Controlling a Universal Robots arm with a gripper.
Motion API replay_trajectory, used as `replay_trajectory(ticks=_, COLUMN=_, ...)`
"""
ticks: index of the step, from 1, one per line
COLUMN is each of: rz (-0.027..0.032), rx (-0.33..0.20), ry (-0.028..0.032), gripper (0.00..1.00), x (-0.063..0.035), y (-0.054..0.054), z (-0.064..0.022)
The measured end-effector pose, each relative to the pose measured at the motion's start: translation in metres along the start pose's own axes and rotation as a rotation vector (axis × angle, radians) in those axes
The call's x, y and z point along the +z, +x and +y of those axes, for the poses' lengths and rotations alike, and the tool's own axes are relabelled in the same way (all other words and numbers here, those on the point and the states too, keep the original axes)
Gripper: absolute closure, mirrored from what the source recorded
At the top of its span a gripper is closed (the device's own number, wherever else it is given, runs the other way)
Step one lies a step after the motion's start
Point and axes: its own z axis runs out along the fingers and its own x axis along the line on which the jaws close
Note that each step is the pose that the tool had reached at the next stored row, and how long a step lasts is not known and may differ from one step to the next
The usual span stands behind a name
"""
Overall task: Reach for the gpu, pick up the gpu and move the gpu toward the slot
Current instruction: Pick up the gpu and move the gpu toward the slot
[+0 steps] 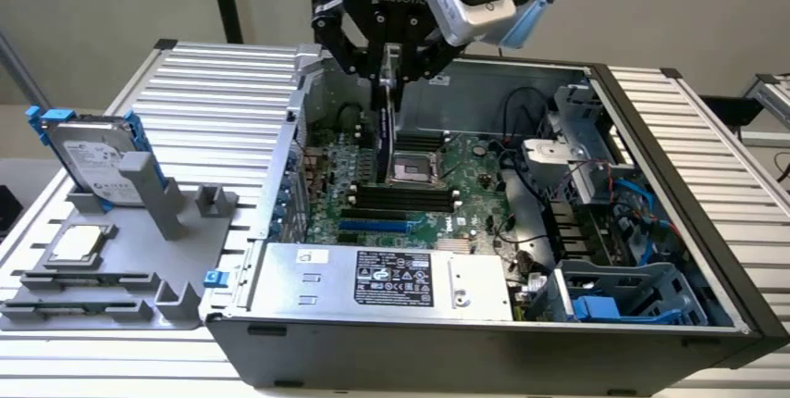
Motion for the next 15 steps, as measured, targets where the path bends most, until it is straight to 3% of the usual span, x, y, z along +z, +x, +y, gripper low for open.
replay_trajectory(ticks=6, rz=0.0019, rx=0.0, ry=0.0001, gripper=0.74, x=0.0064, y=-0.028, z=0.0023)
replay_trajectory(ticks=9, rz=0.0074, rx=0.001, ry=-0.0001, gripper=0.74, x=0.0069, y=-0.041, z=0.0017)
replay_trajectory(ticks=11, rz=0.0116, rx=0.001, ry=-0.0003, gripper=0.74, x=0.0068, y=-0.044, z=0.0015)
replay_trajectory(ticks=15, rz=0.0117, rx=0.001, ry=-0.0003, gripper=0.74, x=0.0068, y=-0.044, z=0.0016)
